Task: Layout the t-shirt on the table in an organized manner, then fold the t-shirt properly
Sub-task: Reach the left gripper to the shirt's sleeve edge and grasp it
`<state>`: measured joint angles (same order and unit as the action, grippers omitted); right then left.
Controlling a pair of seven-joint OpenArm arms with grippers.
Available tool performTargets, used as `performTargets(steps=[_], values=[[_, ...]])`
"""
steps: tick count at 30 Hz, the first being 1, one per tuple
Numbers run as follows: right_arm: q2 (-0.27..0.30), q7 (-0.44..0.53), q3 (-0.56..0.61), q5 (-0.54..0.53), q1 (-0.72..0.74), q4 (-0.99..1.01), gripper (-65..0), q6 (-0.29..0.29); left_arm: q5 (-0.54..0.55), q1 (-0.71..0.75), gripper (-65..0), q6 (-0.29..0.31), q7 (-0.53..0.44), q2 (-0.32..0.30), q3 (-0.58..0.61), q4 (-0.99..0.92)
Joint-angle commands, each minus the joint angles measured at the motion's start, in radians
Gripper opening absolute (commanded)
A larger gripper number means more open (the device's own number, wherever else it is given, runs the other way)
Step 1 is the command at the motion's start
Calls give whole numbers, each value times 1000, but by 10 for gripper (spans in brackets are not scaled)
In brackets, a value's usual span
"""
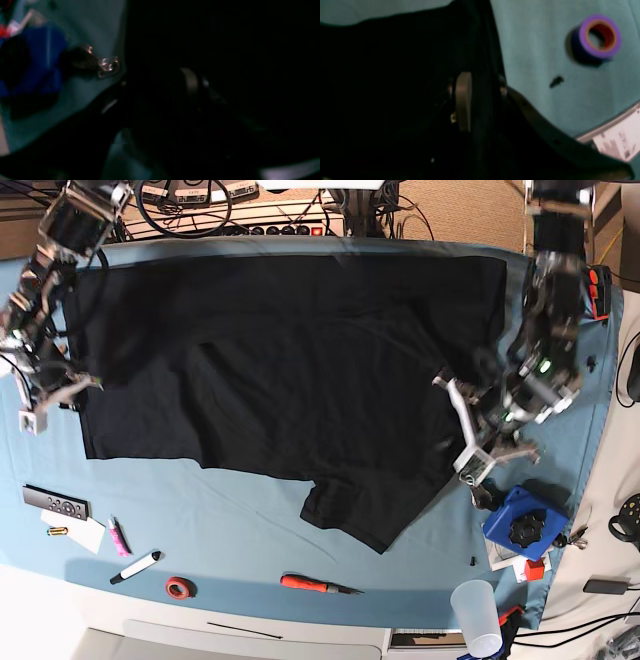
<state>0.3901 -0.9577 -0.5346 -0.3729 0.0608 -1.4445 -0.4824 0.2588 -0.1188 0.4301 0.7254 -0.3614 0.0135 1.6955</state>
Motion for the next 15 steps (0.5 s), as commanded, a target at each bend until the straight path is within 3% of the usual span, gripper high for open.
performTargets(steps=[1, 5, 15], values=[[26, 39, 11, 16, 39, 6, -500, 21, -9, -51, -321, -28, -38, -10, 21, -25], [26, 61, 31, 92, 113, 92, -500, 63, -19, -179, -283, -125, -61, -9, 101, -201], [26, 68, 31, 109, 141, 183, -500, 62, 103, -363, -284, -68, -62, 50, 149, -539]])
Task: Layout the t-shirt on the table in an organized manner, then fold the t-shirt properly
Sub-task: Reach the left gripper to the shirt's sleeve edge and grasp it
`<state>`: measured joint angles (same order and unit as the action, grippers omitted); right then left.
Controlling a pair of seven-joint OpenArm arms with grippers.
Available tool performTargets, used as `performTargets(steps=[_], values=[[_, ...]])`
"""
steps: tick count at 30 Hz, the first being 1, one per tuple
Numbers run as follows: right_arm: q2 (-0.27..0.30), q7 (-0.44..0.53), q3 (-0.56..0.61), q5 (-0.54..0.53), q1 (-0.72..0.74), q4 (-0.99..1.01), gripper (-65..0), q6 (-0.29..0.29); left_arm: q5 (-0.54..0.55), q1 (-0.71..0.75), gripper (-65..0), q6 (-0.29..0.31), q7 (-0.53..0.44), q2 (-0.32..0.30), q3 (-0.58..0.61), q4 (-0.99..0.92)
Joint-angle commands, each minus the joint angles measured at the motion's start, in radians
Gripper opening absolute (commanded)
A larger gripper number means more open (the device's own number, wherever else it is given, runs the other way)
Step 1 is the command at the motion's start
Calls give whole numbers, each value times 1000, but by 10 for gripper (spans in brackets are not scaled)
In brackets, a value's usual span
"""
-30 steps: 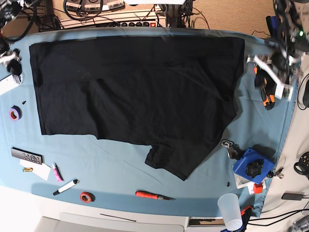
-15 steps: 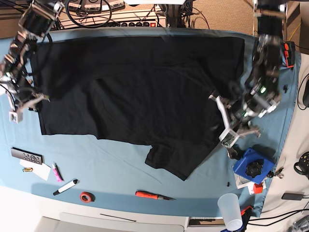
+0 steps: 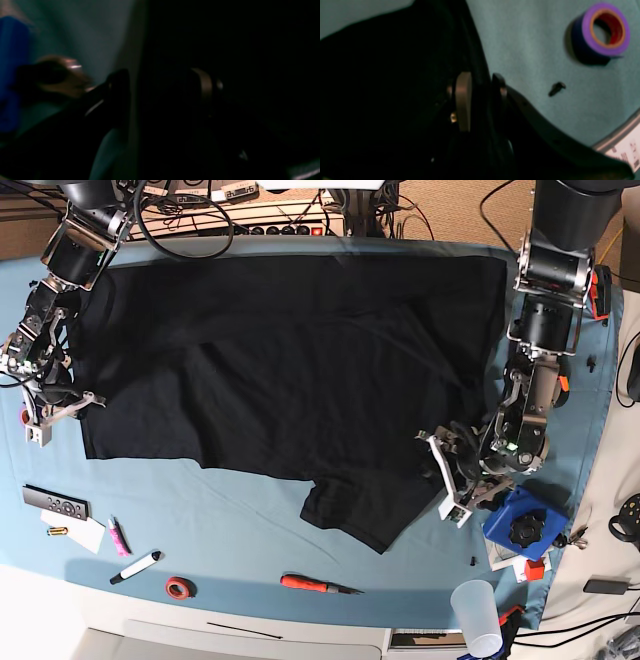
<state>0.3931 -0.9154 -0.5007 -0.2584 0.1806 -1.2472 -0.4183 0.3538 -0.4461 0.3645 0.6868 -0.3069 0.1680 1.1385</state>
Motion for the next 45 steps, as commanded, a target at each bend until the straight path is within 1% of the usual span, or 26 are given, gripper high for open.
performTargets(steps=[1, 3, 5, 7, 8, 10, 11, 15, 17, 19, 21, 22, 28, 32, 33, 35, 37, 38, 40, 43, 45], values=[[23, 27, -3, -5, 21, -14, -500, -2, 19, -42, -285, 8, -25, 4, -6, 6], [23, 26, -3, -5, 21, -14, -500, -2, 16, -48, -286, 19, -40, 26, -6, -11], [23, 26, -3, -5, 19, -14, -500, -3, -11, -47, -320, 3, -60, 48, -6, -18], [22, 23, -3, -5, 18, -14, -500, -3, -42, -47, -403, -50, -59, 64, -6, -19], [23, 16, -3, -5, 19, -14, -500, -2, -48, -47, -449, -64, -58, 66, -6, -18], [23, 8, -3, -5, 19, -14, -500, -2, -48, -47, -535, -69, -49, 66, -7, -18], [23, 6, -3, -5, 19, -14, -500, -2, -48, -47, -561, -69, -42, 66, -7, -18], [23, 14, -3, -5, 19, -14, -500, -2, -47, -47, -603, -69, -10, 66, -7, -18], [23, 29, -3, 4, 19, -14, -500, -2, -47, -47, -650, -69, 16, 66, -7, -18], [23, 57, -3, 34, 19, -14, -500, 14, -47, -47, -650, -68, 44, 66, -7, -18], [23, 99, -3, 79, 19, -14, -500, 60, -47, -47, -650, -68, 57, 66, -7, -18], [23, 121, -3, 99, 19, -14, -500, 73, -47, -47, -650, -68, 57, 66, -7, -18], [23, 146, -3, 117, 19, -5, -500, 76, -47, -47, -650, -69, 54, 72, -7, -18], [23, 194, -3, 156, 19, 32, -499, 76, -47, -47, -650, -68, 54, 77, -7, -18], [23, 214, -3, 168, 19, 44, -499, 73, -47, -47, -650, -68, 54, 77, -7, -18], [23, 237, -3, 190, 19, 68, -497, 30, -47, -47, -650, -68, 54, 77, -7, -18], [22, 209, -3, 188, 19, 73, -469, -21, -47, -47, -640, -68, 54, 77, -7, -18], [22, 197, -3, 188, 19, 73, -453, -31, -47, -47, -622, -68, 54, 77, -7, -18], [19, 229, -3, 188, 18, 74, -427, -34, -47, -47, -593, -68, 54, 77, -7, -18], [20, 300, -2, 188, 19, 100, -424, -53, -38, -47, -589, -68, 53, 78, -6, -18], [20, 302, -2, 187, 19, 133, -424, -59, -24, -47, -589, -68, 53, 80, -7, -18]])
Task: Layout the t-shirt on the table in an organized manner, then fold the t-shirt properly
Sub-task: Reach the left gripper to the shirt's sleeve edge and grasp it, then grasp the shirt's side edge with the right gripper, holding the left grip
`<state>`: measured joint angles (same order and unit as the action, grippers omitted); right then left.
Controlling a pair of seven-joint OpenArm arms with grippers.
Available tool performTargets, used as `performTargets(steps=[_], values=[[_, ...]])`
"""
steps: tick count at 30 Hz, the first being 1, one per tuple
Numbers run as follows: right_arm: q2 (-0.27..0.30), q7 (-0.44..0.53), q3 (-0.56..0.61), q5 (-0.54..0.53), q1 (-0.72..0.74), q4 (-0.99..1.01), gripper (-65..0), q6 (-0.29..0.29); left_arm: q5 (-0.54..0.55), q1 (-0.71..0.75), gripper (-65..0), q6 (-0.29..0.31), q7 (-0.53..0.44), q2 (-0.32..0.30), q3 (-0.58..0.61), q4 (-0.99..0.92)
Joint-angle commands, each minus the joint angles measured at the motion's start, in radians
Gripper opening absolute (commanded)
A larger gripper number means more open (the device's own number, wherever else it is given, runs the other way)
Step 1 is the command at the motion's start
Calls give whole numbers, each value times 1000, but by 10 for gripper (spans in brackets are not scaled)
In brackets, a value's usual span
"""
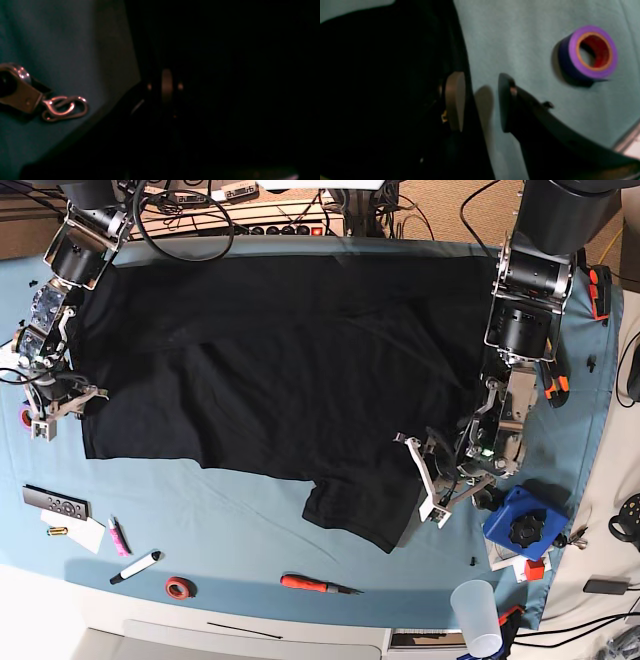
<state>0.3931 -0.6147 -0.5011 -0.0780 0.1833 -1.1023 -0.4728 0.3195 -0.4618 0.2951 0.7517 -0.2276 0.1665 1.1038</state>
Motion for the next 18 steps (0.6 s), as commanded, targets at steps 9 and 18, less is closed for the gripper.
performTargets(steps=[9, 18], values=[[20, -75, -2, -123, 18, 12, -425, -19, 10, -29, -589, 47, -11, 34, -5, 17], [20, -252, -2, -235, 22, 9, -647, -99, 10, -28, -589, 45, -11, 37, -5, 17]])
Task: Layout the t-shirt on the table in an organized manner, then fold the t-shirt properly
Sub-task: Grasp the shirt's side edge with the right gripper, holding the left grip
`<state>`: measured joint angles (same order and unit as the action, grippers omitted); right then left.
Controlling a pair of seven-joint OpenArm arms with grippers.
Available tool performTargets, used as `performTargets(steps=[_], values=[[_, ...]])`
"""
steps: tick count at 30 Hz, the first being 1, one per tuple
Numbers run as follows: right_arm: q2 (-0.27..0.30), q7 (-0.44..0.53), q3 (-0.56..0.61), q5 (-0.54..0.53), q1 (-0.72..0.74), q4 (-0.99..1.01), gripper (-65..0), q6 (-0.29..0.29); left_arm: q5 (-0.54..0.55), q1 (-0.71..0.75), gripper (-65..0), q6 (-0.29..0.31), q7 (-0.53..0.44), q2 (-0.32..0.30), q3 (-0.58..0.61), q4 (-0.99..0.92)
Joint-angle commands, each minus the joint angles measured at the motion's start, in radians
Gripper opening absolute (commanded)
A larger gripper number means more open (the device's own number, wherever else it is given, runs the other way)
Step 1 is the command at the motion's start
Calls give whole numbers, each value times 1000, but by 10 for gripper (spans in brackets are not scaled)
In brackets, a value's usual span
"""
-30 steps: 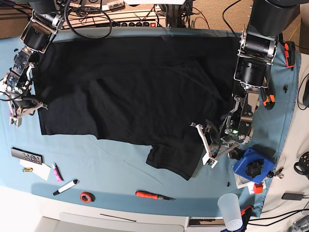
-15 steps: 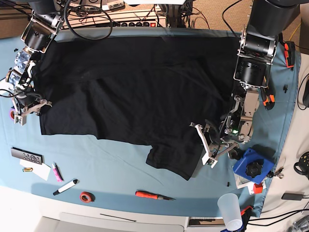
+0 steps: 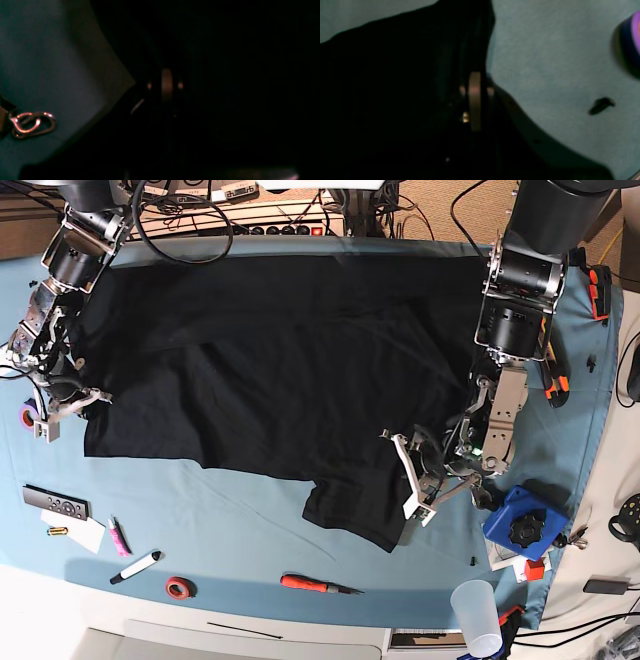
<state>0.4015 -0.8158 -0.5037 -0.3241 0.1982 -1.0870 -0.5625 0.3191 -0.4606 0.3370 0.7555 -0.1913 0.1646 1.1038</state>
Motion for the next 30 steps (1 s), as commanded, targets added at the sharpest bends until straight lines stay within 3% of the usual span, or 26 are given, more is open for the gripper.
performTargets(steps=[1, 8, 14, 26, 30], values=[[12, -65, -1, 10, 7, -6, -650, -9, 10, -29, -589, 3, -15, 0, -3, 17], [12, -98, -2, 2, -16, -111, -650, -6, 10, -18, -589, 3, -15, 0, -3, 17], [12, -231, -2, -111, -95, -309, -650, -28, 10, 11, -589, 3, -15, 0, -3, 17], [11, -201, -6, -114, -316, -522, -650, -29, 10, 17, -589, 0, -15, 0, -3, 17], [11, -199, -48, -180, -320, -523, -650, -48, 10, 18, -589, 0, -15, 0, -3, 17]])
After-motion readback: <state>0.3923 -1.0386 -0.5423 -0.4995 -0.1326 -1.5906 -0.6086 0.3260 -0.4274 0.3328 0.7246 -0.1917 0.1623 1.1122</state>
